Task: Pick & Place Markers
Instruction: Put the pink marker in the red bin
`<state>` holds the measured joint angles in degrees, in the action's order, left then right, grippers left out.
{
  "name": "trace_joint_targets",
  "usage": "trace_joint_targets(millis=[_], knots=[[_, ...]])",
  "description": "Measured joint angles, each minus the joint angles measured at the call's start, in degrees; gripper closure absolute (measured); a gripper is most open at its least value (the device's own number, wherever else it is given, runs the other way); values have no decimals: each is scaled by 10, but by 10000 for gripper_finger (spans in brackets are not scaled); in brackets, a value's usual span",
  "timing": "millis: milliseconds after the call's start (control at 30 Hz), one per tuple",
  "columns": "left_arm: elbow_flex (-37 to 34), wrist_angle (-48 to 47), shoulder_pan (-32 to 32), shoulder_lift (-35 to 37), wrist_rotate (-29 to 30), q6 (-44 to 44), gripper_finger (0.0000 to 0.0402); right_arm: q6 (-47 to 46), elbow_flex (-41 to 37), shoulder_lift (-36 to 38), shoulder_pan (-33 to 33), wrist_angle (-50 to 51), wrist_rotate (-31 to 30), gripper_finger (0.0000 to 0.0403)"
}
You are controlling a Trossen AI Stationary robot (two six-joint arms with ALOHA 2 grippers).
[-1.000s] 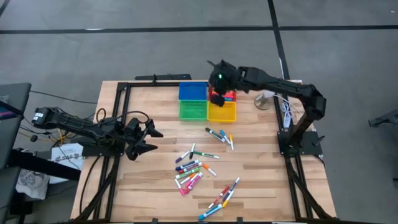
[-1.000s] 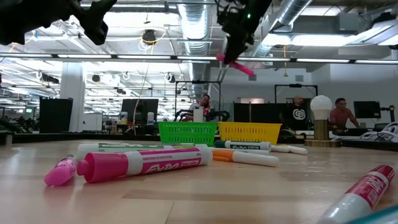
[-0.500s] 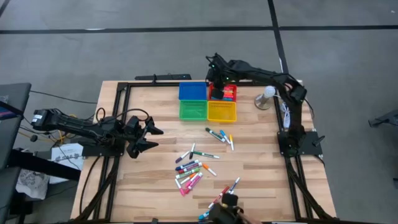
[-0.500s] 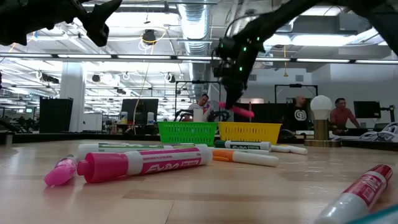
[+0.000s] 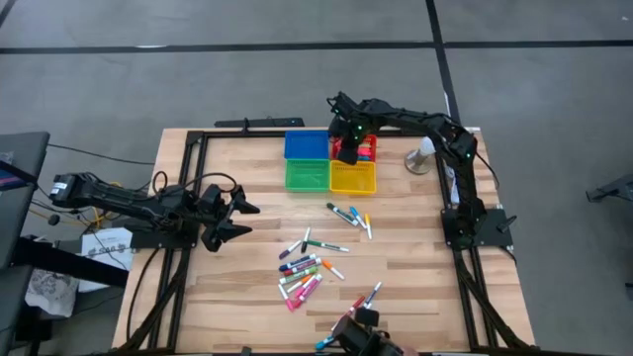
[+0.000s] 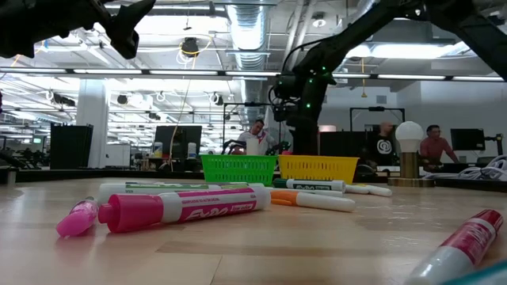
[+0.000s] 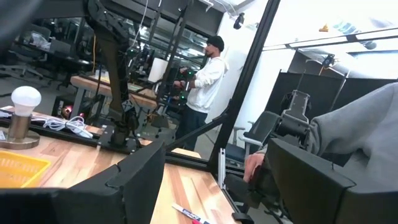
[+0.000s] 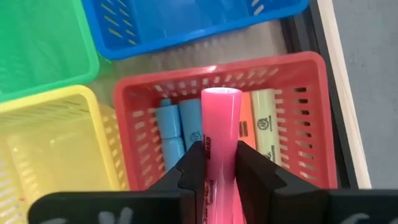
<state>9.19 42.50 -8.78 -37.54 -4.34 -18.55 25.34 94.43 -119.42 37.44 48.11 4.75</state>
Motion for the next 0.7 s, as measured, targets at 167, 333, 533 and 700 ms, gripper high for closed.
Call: trace_joint_targets(millis=[167, 333, 533, 700], knots=[[0, 0, 0, 0, 0, 4, 119, 1, 0, 0, 3, 3, -1, 345], [0, 0, 0, 0, 0, 4, 119, 1, 0, -3, 6, 1, -3, 345], [0, 0, 0, 0, 0, 4, 119, 0, 0, -17, 6, -12, -12, 345], [0, 0, 0, 0, 0, 0, 119, 0, 0, -18, 6, -13, -17, 328]])
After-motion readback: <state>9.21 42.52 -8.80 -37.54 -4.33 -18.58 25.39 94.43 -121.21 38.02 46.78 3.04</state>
